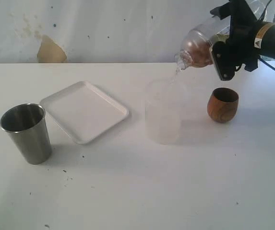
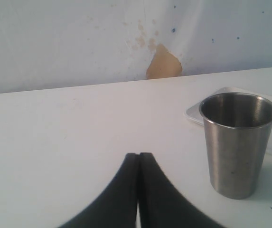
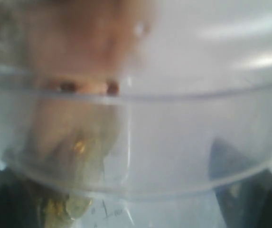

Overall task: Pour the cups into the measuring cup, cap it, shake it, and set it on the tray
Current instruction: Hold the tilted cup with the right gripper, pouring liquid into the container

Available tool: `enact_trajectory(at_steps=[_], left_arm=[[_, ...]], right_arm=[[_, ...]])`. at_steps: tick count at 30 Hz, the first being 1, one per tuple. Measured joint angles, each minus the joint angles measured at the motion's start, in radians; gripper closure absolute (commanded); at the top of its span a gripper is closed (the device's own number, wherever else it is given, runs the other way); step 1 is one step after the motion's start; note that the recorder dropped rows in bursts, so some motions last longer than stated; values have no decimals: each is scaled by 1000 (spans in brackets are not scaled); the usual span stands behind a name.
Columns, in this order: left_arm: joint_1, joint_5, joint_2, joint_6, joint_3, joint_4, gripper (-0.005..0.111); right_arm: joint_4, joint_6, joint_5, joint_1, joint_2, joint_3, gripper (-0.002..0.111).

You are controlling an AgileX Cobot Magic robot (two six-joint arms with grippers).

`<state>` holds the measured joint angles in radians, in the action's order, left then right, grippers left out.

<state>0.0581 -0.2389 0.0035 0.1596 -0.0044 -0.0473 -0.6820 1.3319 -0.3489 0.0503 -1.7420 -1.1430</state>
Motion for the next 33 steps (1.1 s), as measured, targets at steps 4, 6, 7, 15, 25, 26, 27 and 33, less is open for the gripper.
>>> enact_trajectory(at_steps=[4,6,7,15,25,26,27,33], left_arm=[[0,0,0,0,0,0,107],[0,0,0,0,0,0,107],[0,0,0,0,0,0,107],[0,0,0,0,0,0,107],[0,0,0,0,0,0,107],[0,0,0,0,0,0,107],[0,0,0,0,0,0,107],[0,0,0,0,0,0,107]], right_arm=[[0,18,-2,0,0,0,108],[0,25,-2,0,0,0,108],[0,30,-4,0,0,0,108],[1,38,-34,0,0,0,108],[1,47,-57,0,0,0,108],[1,50,-62,0,0,0,108],[1,52,-69,0,0,0,108],[1,58,-80,0,0,0,108]])
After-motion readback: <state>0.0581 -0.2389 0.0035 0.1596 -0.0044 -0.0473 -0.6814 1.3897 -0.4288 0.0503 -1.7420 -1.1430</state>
